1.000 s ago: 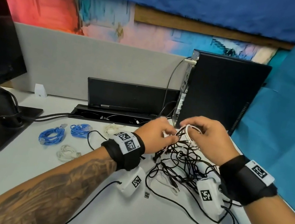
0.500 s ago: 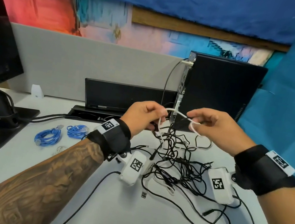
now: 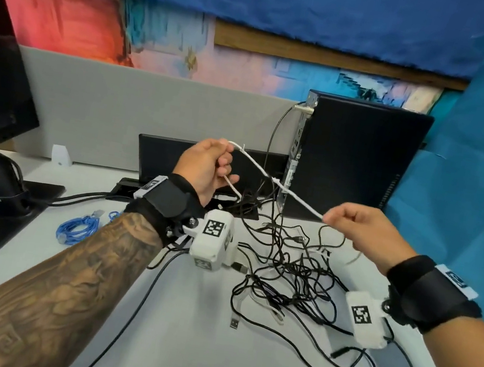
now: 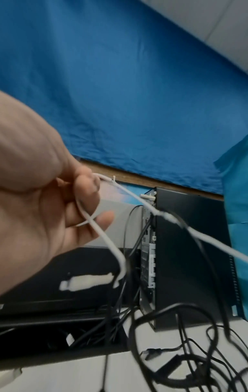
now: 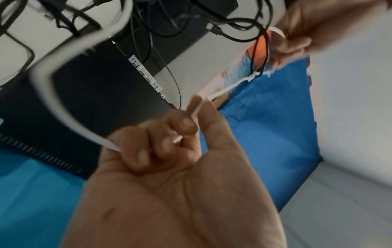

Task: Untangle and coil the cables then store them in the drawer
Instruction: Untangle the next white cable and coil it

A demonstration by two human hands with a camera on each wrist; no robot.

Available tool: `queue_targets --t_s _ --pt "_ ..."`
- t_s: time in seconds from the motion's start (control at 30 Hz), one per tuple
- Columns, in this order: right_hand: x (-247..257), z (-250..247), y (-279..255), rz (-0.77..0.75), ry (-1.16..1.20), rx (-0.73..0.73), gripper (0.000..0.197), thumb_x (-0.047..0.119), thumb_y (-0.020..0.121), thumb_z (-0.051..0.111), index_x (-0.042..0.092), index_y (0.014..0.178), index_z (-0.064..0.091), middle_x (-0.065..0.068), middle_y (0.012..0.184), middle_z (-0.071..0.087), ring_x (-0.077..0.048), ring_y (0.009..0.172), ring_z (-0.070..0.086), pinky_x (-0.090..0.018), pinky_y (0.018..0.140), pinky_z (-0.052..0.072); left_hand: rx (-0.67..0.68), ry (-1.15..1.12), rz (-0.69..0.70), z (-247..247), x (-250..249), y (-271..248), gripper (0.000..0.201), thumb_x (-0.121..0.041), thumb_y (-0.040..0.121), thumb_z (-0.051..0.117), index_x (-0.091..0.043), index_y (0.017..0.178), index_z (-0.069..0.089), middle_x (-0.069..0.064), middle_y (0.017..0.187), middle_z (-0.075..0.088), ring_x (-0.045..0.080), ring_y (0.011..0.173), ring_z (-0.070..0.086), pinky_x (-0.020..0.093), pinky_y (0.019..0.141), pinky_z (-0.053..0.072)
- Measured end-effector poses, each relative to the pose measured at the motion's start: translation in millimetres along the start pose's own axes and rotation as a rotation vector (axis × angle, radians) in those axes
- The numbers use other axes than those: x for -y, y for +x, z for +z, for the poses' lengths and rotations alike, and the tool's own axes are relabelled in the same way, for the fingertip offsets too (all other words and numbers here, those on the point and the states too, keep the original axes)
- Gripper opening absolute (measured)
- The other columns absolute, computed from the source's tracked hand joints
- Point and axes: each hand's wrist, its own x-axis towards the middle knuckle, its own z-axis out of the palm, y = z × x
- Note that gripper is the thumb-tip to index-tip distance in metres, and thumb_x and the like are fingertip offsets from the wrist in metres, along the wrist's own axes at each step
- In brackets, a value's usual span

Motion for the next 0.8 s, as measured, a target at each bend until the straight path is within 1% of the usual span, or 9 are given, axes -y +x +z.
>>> queue_targets --t_s 0.13,0.23,0.3,0.33,0.4,0.5,0.67,0.73,0.8 --pt "-2 7 7 0.058 -0.219 0.079 0.014 0.029 0.093 0.069 0.021 0.084 0.077 0.012 0.093 0.076 -0.007 0.096 0.068 -0.027 0.087 0.051 0.127 0.071 0.002 13 -8 -9 0.019 -0.023 0.105 0.044 -0.008 0.1 0.056 -0.007 0.056 0.034 0.007 0.047 0.025 0.019 0.041 0.025" --pt "12 6 11 -0.042 -0.108 -0.096 0.015 0.025 0.096 0.066 0.016 0.085 0.072 0.008 0.08 0.069 -0.014 0.076 0.063 -0.023 0.068 0.045 0.225 0.266 -0.015 18 -10 -11 0.017 -0.022 0.103 0.048 -0.012 0.093 0.059 -0.005 0.058 0.039 0.009 0.048 0.026 0.02 0.039 0.023" --pt "30 0 12 -0.07 0.193 -0.148 0.017 0.022 0.1 0.06 0.016 0.085 0.067 0.01 0.064 0.051 -0.01 0.056 0.043 -0.023 0.054 0.033 0.258 0.473 -0.032 22 -5 -16 0.014 -0.021 0.1 0.054 -0.016 0.091 0.063 -0.002 0.065 0.051 0.012 0.05 0.039 0.023 0.04 0.036" --pt "41 -3 13 -0.089 0.322 -0.137 0.018 0.022 0.101 0.057 0.017 0.085 0.065 0.01 0.061 0.042 -0.008 0.053 0.035 -0.022 0.05 0.028 0.267 0.571 -0.034 24 -1 -19 0.01 -0.023 0.099 0.057 -0.018 0.095 0.065 0.0 0.074 0.058 0.013 0.056 0.05 0.028 0.044 0.046" --pt "61 -7 15 -0.148 0.433 -0.099 0.02 0.023 0.104 0.053 0.018 0.087 0.063 0.009 0.06 0.037 -0.006 0.05 0.031 -0.02 0.046 0.027 0.304 0.755 0.017 29 8 -24 0.019 -0.031 0.096 0.062 -0.021 0.111 0.067 -0.003 0.1 0.066 0.011 0.082 0.064 0.038 0.07 0.06" --pt "86 -5 18 -0.241 0.443 -0.042 0.021 0.024 0.105 0.052 0.018 0.088 0.063 0.01 0.061 0.042 -0.005 0.05 0.034 -0.017 0.045 0.03 0.44 0.843 0.159 40 20 -29 0.034 -0.037 0.093 0.066 -0.023 0.124 0.064 -0.007 0.114 0.068 0.008 0.106 0.064 0.026 0.095 0.051" --pt "121 -8 27 -0.274 0.75 -0.114 0.027 0.027 0.108 0.043 0.022 0.085 0.056 0.004 0.086 0.067 -0.013 0.083 0.066 -0.029 0.071 0.053 0.466 0.847 0.193 49 31 -30 0.014 -0.026 0.093 0.067 -0.017 0.096 0.077 -0.007 0.088 0.072 -0.006 0.07 0.058 0.015 0.071 0.047" --pt "133 -13 30 -0.25 1.011 -0.075 0.029 0.029 0.11 0.038 0.02 0.085 0.052 -0.002 0.093 0.075 -0.02 0.094 0.074 -0.038 0.085 0.059 0.488 0.836 0.149 45 36 -30 0.018 -0.033 0.089 0.071 -0.02 0.1 0.076 -0.005 0.097 0.073 -0.006 0.075 0.06 0.022 0.08 0.049" --pt "140 -10 32 -0.238 1.195 -0.045 0.029 0.031 0.11 0.037 0.018 0.088 0.051 -0.004 0.081 0.073 -0.02 0.078 0.073 -0.042 0.083 0.061 0.554 0.789 0.093 44 44 -32 0.03 -0.042 0.082 0.074 -0.027 0.107 0.072 -0.007 0.105 0.071 0.003 0.093 0.065 0.029 0.091 0.051"
